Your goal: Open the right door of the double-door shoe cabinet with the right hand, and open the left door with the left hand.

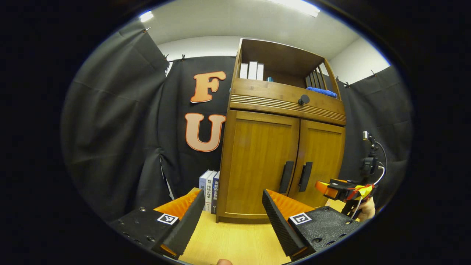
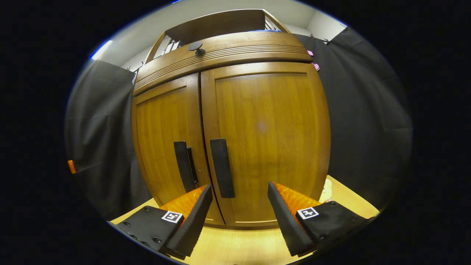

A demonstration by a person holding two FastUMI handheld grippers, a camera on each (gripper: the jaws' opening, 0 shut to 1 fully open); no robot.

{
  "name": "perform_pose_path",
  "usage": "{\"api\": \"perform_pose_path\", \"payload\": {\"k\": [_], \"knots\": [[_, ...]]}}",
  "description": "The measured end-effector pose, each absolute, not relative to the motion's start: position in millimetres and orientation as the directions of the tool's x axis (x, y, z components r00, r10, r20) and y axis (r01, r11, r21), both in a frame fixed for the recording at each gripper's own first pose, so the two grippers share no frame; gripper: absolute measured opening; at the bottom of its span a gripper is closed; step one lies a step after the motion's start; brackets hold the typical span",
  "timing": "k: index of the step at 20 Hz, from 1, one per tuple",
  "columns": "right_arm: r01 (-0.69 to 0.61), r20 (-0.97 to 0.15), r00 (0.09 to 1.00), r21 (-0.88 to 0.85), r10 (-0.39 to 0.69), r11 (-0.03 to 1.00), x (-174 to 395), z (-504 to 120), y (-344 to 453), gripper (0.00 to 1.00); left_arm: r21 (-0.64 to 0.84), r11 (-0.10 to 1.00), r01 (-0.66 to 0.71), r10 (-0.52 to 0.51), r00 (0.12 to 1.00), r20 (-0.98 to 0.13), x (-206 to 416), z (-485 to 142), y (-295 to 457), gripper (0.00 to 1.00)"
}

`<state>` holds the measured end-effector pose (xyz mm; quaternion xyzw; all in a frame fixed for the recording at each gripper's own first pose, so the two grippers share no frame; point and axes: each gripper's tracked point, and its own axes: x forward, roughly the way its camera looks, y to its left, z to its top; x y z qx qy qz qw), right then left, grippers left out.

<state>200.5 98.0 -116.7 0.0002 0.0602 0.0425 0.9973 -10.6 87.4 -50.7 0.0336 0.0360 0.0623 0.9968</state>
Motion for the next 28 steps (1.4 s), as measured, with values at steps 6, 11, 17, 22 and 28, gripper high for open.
{"api": "perform_pose_path", "payload": {"k": [6, 11, 17, 22, 28], "knots": [[-0.087, -0.09, 0.993, -0.079, 0.08, 0.993, 240, -113, 117, 0.86, 0.069, 0.991, -0.117, 0.121, 0.991, -0.058, -7, -53, 94, 0.95], [-0.071, -0.096, 0.993, -0.072, 0.064, 0.995, 258, -123, 123, 0.78, 0.058, 0.991, -0.12, 0.125, 0.989, -0.08, -4, -60, 100, 0.92], [-0.064, -0.097, 0.994, -0.041, 0.059, 0.997, 270, -126, 128, 0.41, 0.051, 0.99, -0.133, 0.137, 0.986, -0.09, 10, -70, 113, 0.95], [-0.038, -0.088, 0.996, -0.081, 0.031, 0.996, 270, -127, 126, 0.4, 0.07, 0.99, -0.124, 0.129, 0.989, -0.079, 14, -72, 112, 0.95], [-0.069, -0.081, 0.995, -0.063, 0.064, 0.996, 253, -126, 124, 0.28, 0.075, 0.991, -0.114, 0.12, 0.989, -0.083, 12, -75, 106, 0.95]]}}
